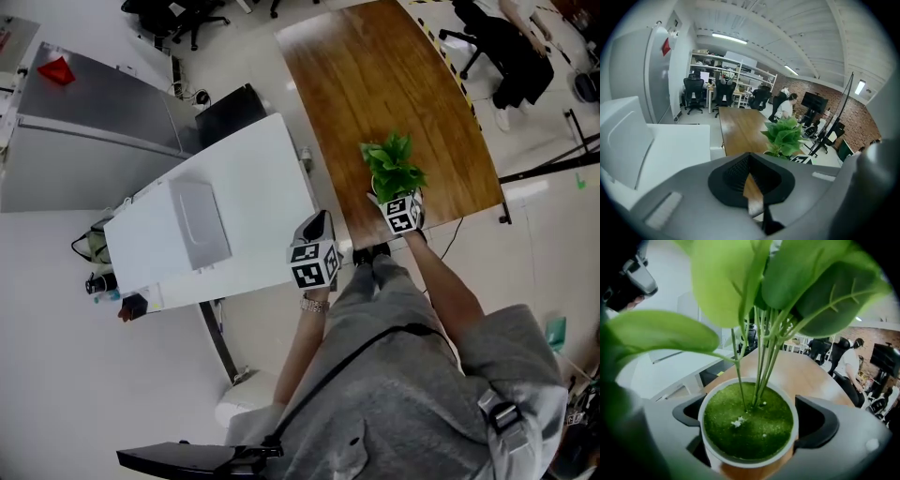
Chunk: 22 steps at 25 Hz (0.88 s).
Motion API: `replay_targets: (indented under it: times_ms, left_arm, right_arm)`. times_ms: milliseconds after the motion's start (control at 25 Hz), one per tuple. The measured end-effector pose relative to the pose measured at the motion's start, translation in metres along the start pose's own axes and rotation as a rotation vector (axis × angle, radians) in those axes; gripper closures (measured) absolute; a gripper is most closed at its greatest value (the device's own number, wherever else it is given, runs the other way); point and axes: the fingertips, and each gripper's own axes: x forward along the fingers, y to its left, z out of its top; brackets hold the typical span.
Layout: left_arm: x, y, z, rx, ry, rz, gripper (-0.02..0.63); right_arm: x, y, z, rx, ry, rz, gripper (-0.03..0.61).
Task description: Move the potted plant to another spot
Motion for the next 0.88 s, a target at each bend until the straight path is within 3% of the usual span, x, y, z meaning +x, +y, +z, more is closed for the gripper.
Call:
replay_targets:
  times_ms: [160, 280, 400, 560, 720, 800, 880]
  left_arm:
    - [-0.005, 0.013, -0.001, -0.044, -0.011, 0.035, 0.601]
    - [-0.016, 0.033, 0.001, -0.090, -0.031, 0.075, 0.601]
    - [-0.030, 0.056, -0.004, -0.141, -0.056, 0.133, 0.601]
    - [-0.061, 0.093, -0.021, -0.223, -0.088, 0.233, 0.601]
    - [-0.099, 0.123, -0.048, -0.311, -0.104, 0.336, 0.601]
    - [-0.113, 0.131, -0.061, -0.346, -0.111, 0.374, 0.601]
    - [-0.125, 0.139, -0.070, -0.372, -0.118, 0.401, 0.601]
  right_arm:
    - [0.001, 0.001, 0.012, -0.039, 0.003, 0.037, 0.012]
    - [0.001, 0.027, 0.043, -0.079, -0.023, 0.096, 0.015]
    - [0.006, 0.091, 0.095, -0.145, -0.106, 0.222, 0.015]
    - [0.020, 0.223, 0.144, -0.263, -0.176, 0.458, 0.015]
    - [0.040, 0.326, 0.131, -0.436, -0.153, 0.605, 0.014]
    - [0.047, 0.346, 0.113, -0.487, -0.139, 0.630, 0.014]
    - [0.048, 0.351, 0.107, -0.474, -0.154, 0.637, 0.014]
